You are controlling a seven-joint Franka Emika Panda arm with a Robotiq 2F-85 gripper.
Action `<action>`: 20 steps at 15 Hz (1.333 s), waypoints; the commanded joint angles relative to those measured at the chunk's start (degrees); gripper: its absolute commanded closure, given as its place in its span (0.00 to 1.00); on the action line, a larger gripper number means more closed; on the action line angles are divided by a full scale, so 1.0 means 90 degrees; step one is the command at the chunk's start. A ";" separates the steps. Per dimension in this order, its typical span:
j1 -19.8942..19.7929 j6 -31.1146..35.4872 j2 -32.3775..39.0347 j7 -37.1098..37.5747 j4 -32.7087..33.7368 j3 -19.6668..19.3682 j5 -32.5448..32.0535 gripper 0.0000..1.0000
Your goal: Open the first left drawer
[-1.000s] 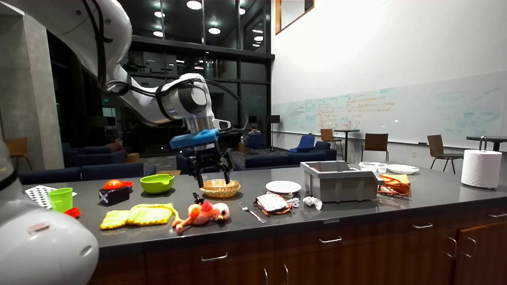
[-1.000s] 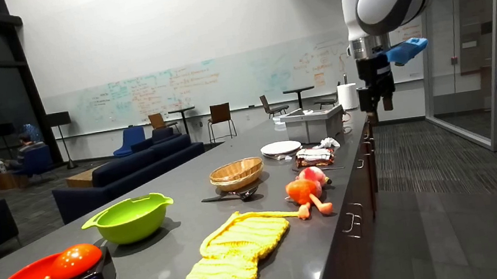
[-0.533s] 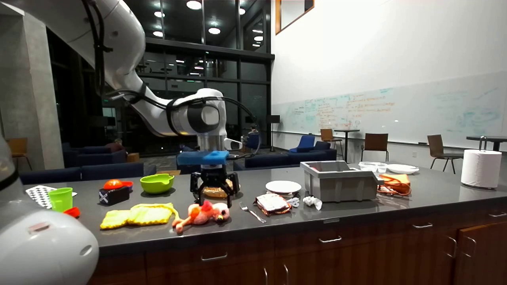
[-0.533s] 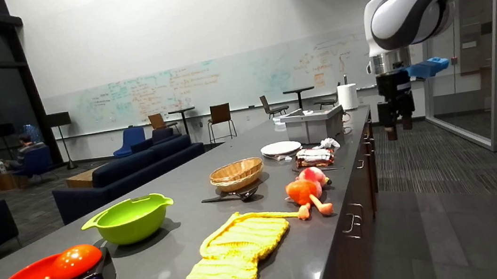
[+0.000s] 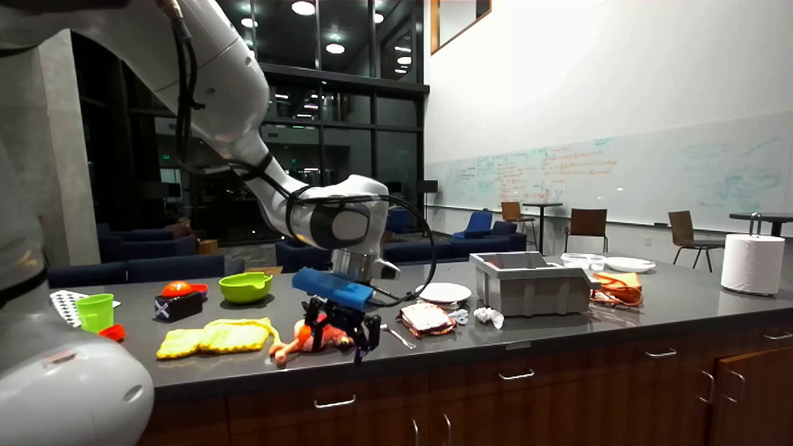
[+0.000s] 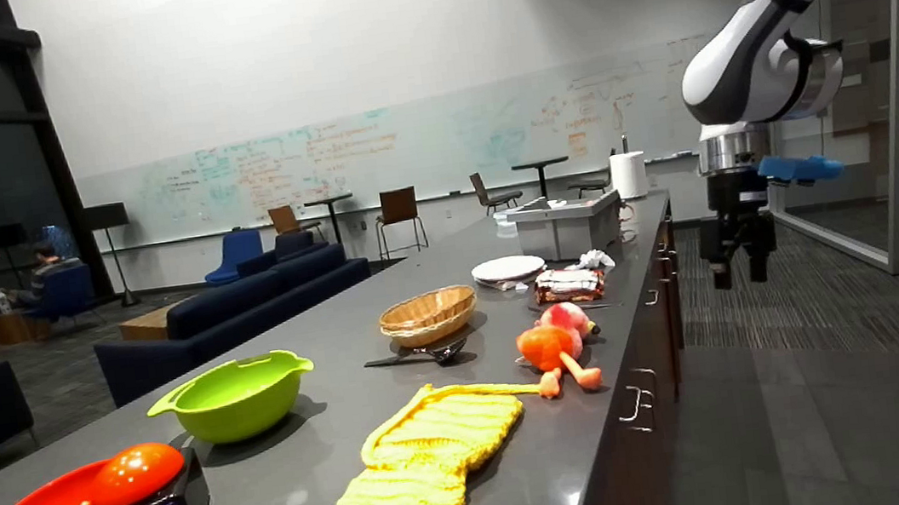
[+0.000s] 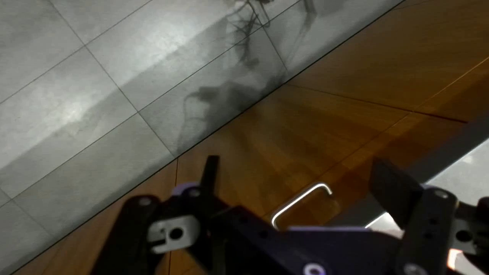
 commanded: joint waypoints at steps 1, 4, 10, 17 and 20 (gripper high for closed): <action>-0.0130 -0.0084 0.0586 -0.0382 0.0187 -0.0116 0.0721 0.00; -0.0272 -0.0306 0.0965 -0.0589 0.0306 -0.0122 0.1231 0.00; -0.0638 -0.1281 0.1832 -0.0678 0.0736 -0.0024 0.2205 0.00; -0.0932 -0.2021 0.2305 -0.0624 0.0981 0.0147 0.2765 0.00; -0.0957 -0.2028 0.2406 -0.0624 0.1019 0.0181 0.2775 0.00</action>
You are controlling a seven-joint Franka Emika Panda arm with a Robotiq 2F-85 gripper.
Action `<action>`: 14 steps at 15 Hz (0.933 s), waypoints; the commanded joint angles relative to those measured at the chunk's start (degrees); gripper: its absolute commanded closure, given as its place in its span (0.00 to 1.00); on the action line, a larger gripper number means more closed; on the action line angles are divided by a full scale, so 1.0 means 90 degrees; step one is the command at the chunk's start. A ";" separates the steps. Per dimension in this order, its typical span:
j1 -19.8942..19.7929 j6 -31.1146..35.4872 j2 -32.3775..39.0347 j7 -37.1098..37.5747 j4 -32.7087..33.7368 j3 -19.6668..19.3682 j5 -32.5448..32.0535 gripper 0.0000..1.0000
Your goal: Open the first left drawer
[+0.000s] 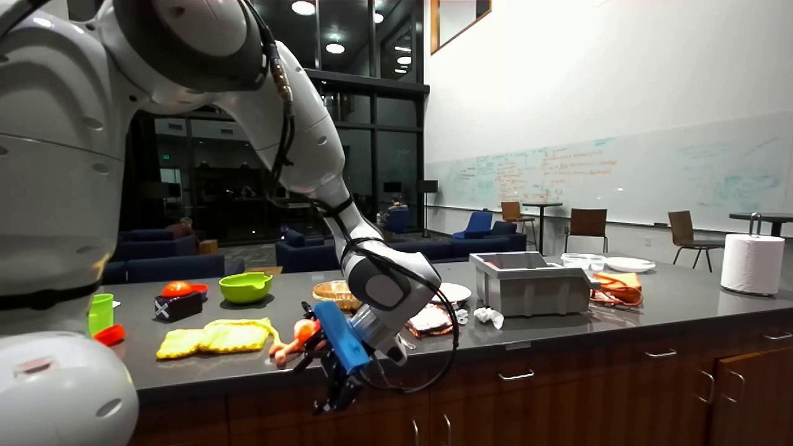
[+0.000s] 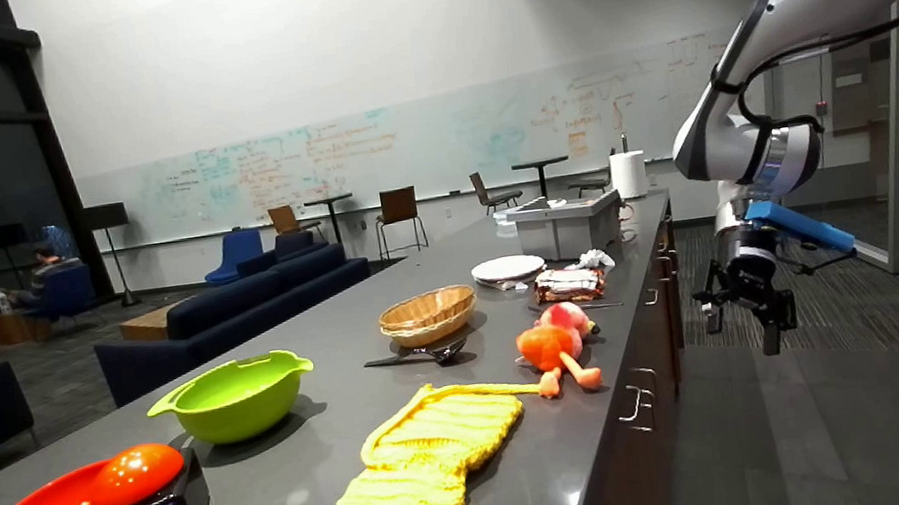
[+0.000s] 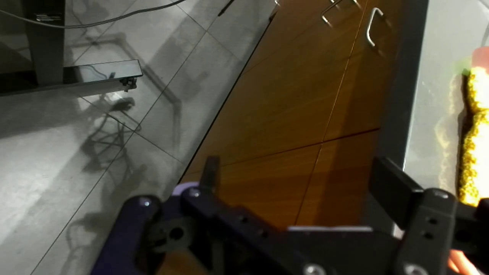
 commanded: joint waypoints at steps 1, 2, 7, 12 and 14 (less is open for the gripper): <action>-0.0131 0.0002 -0.0006 0.0017 0.0007 0.0133 -0.0022 0.00; -0.0129 0.0002 -0.0009 0.0017 0.0007 0.0140 -0.0022 0.00; -0.0215 -0.0721 0.0301 0.0163 0.0265 0.0145 0.0067 0.00; -0.0533 -0.2354 0.1090 0.0118 0.0816 0.0097 0.0216 0.00; -0.0692 -0.2813 0.1402 0.0142 0.1047 0.0085 0.0286 0.00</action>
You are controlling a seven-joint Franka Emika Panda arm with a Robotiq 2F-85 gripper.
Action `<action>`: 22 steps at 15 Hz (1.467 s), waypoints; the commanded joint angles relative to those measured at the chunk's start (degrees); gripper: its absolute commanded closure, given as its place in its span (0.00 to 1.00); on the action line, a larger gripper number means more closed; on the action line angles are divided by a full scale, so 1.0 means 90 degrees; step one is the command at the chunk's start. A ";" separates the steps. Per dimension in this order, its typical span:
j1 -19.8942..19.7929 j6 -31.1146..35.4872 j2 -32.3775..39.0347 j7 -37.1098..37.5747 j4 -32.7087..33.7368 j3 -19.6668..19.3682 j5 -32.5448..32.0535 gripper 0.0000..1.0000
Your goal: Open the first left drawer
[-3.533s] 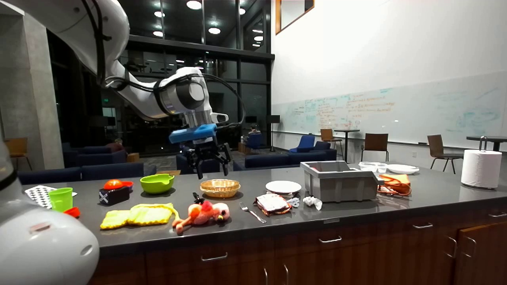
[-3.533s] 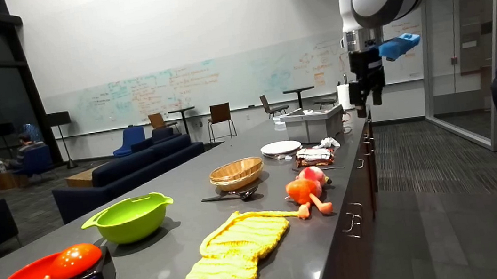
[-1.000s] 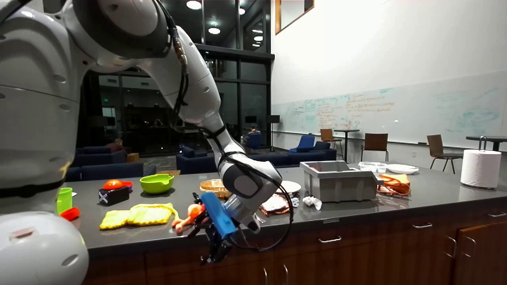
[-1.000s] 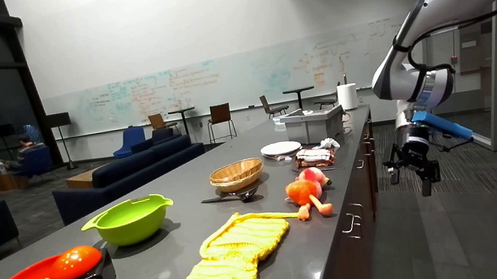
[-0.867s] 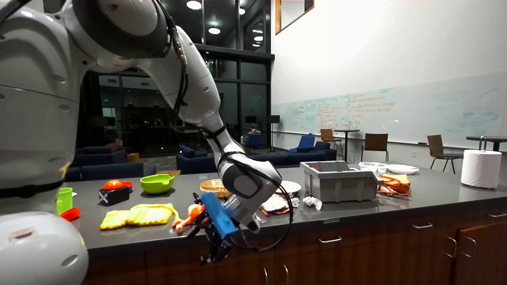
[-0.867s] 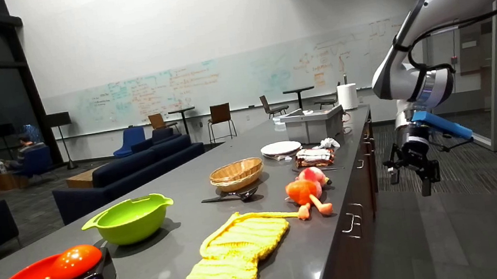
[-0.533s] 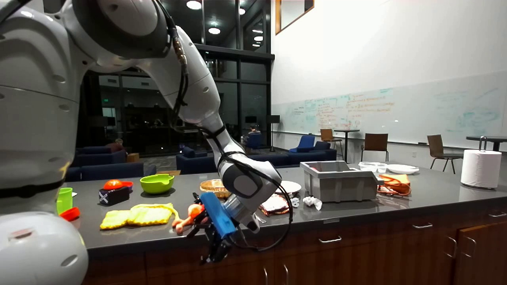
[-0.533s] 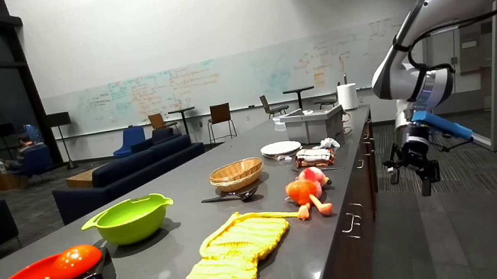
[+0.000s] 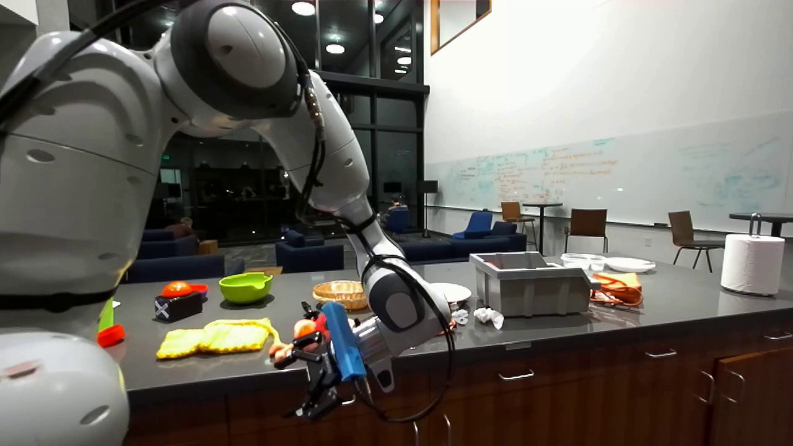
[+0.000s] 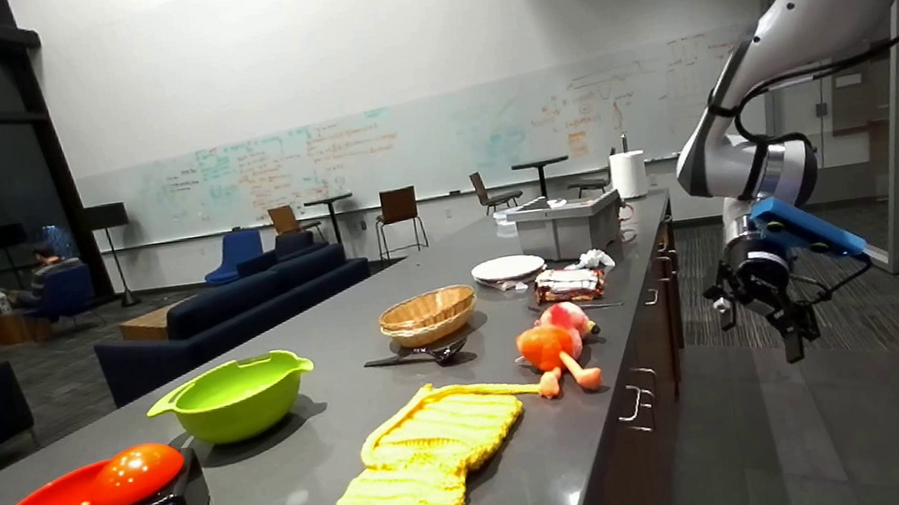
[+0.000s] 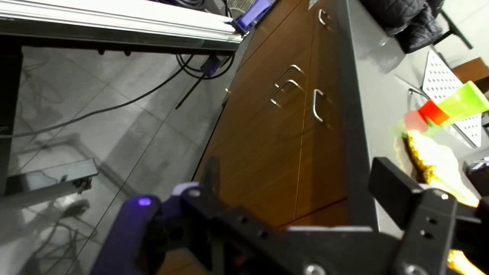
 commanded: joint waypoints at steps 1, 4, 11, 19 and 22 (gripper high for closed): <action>-0.0367 -0.0956 0.0687 0.0047 0.0579 0.0034 0.0200 0.00; -0.0586 -0.1751 0.1143 0.0036 0.0923 0.0050 0.0307 0.00; -0.0872 -0.2839 0.1868 -0.0244 0.1334 0.0047 0.0751 0.00; -0.0888 -0.1195 0.1755 -0.1296 0.1060 -0.0204 0.2400 0.00; -0.0835 -0.0458 0.1627 -0.1691 0.0856 -0.0291 0.2944 0.00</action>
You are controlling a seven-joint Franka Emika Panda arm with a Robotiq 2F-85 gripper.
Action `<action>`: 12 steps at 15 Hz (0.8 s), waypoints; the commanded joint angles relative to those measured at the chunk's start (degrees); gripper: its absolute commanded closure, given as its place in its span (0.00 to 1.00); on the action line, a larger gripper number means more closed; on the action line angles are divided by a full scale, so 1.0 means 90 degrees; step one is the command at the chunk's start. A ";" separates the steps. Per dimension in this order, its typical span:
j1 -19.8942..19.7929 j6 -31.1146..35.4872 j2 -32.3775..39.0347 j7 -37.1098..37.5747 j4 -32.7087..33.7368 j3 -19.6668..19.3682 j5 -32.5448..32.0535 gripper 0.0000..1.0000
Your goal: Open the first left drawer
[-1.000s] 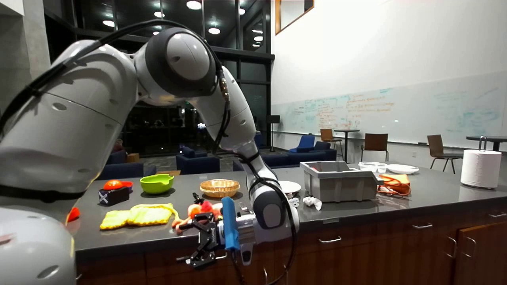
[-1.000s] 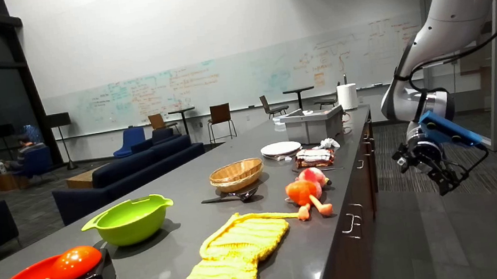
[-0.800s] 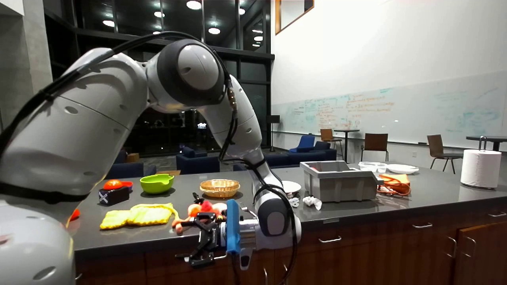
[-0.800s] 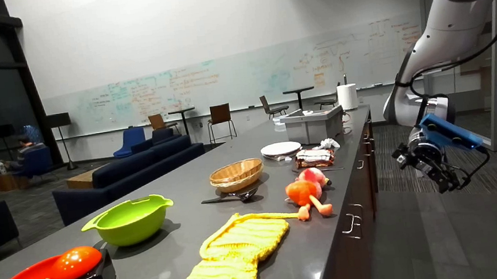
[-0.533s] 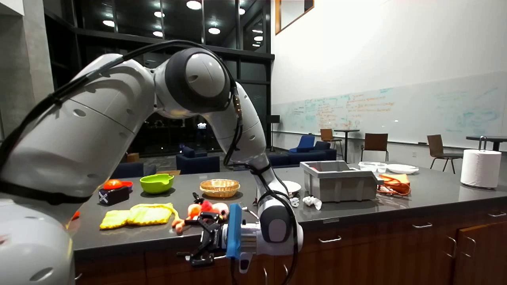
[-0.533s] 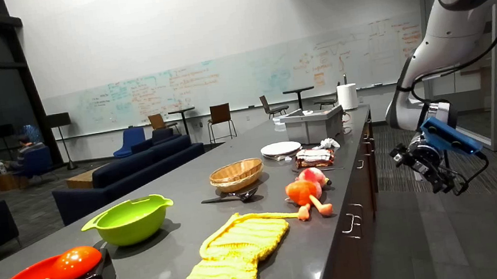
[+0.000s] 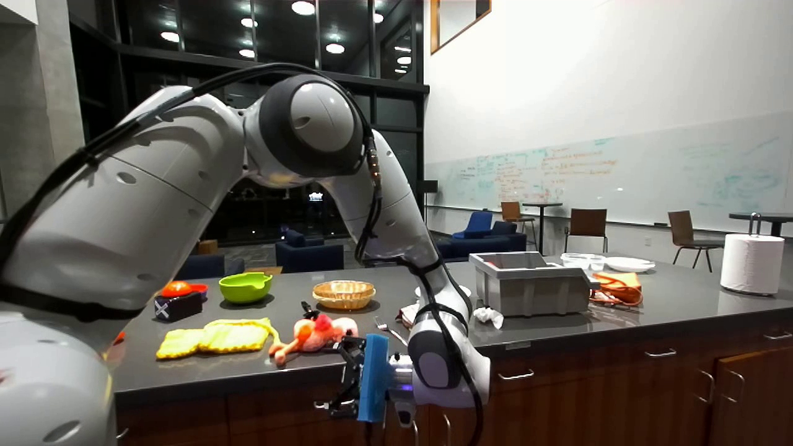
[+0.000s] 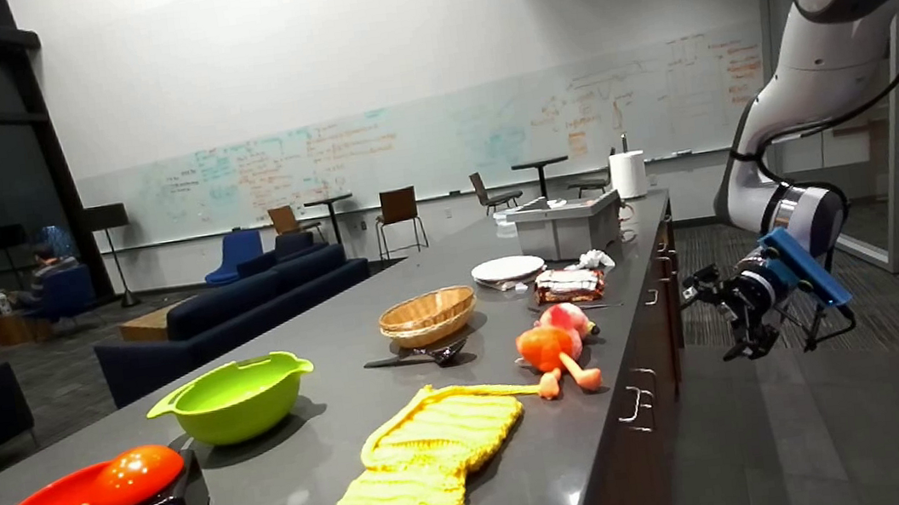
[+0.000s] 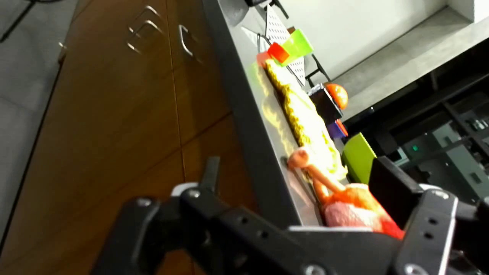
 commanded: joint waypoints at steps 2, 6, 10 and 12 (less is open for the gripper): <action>0.0008 0.0917 -0.0220 -0.0632 -0.0435 -0.0091 0.0871 0.00; -0.0022 0.1289 -0.0193 -0.1118 -0.0677 -0.0111 0.1709 0.00; 0.0069 0.1107 0.0019 -0.1016 -0.0506 -0.0167 0.1740 0.00; 0.0078 0.1108 0.0025 -0.1015 -0.0503 -0.0165 0.1740 0.00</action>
